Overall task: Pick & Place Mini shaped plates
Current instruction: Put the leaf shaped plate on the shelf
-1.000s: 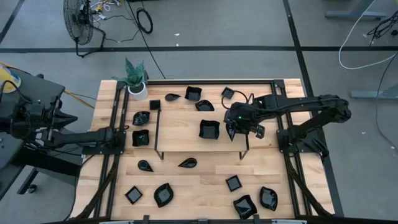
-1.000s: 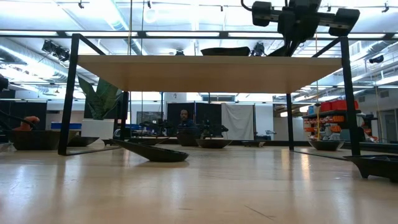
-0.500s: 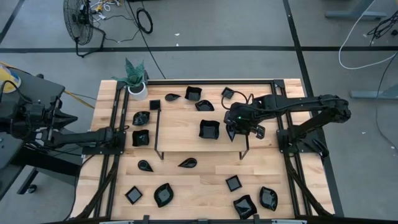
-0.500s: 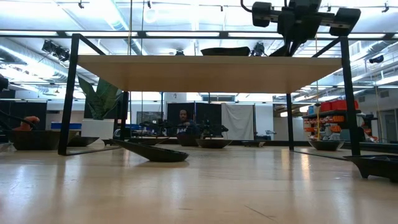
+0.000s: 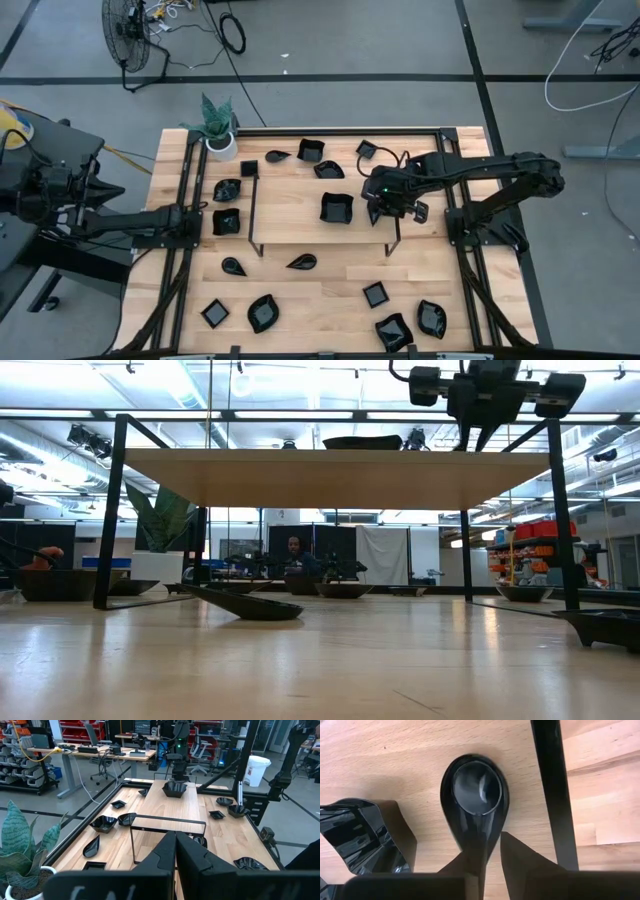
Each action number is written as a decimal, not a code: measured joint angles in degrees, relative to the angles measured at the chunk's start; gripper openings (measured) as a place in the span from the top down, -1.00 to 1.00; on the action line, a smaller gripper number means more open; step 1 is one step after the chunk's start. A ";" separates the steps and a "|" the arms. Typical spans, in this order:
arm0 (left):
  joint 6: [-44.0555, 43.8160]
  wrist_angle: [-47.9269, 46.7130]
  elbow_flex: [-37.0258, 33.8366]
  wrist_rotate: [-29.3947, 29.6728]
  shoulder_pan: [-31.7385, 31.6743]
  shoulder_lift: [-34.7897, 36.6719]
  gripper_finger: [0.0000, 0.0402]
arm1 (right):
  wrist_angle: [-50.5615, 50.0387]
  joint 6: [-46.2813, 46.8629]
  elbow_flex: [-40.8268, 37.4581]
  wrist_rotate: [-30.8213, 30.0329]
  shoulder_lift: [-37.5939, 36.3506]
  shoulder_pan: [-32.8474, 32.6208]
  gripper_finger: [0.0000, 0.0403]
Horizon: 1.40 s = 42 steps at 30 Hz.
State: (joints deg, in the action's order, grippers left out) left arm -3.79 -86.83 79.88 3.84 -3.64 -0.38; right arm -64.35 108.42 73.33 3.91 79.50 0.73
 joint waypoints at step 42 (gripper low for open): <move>0.02 0.00 0.00 0.01 0.02 0.00 0.91 | -6.41 -50.03 0.01 -16.89 -15.75 16.03 0.52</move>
State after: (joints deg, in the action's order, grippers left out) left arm -3.78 -86.83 79.88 3.85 -3.62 -0.38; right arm -70.76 58.40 73.34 -12.99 63.76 16.77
